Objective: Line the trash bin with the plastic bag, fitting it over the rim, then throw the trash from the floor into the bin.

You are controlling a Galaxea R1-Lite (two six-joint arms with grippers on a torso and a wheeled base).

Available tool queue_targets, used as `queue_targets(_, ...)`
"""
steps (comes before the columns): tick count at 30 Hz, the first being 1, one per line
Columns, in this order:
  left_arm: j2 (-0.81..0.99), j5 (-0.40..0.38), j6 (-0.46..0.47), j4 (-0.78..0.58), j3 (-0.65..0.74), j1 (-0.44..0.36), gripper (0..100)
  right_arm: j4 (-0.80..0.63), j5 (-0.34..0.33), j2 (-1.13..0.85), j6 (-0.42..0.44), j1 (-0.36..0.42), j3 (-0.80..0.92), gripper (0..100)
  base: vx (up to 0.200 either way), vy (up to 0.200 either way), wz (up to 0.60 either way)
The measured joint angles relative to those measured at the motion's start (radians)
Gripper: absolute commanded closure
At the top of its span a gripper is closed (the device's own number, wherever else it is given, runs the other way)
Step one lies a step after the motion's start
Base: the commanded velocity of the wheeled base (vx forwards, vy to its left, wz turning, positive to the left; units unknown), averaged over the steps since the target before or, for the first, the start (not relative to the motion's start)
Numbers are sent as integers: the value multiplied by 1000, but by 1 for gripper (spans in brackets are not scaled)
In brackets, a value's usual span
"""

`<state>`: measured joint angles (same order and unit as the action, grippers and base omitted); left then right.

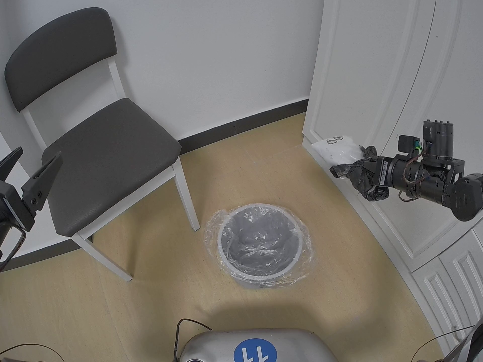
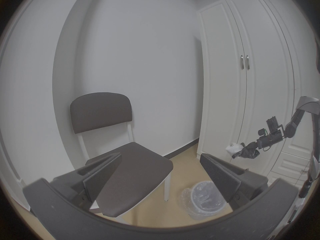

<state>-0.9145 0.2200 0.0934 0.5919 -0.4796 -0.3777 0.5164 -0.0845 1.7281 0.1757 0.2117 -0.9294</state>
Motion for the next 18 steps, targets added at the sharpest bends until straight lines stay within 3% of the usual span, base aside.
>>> queue_targets(10,-4,0,35,72,43,-25,0,-454,-38,37,348,114,-423,100,0,0,0)
queue_targets(18,-18,4,91,111,81,-33,0,-643,-73,179,694,227,-766,100,0,0,0)
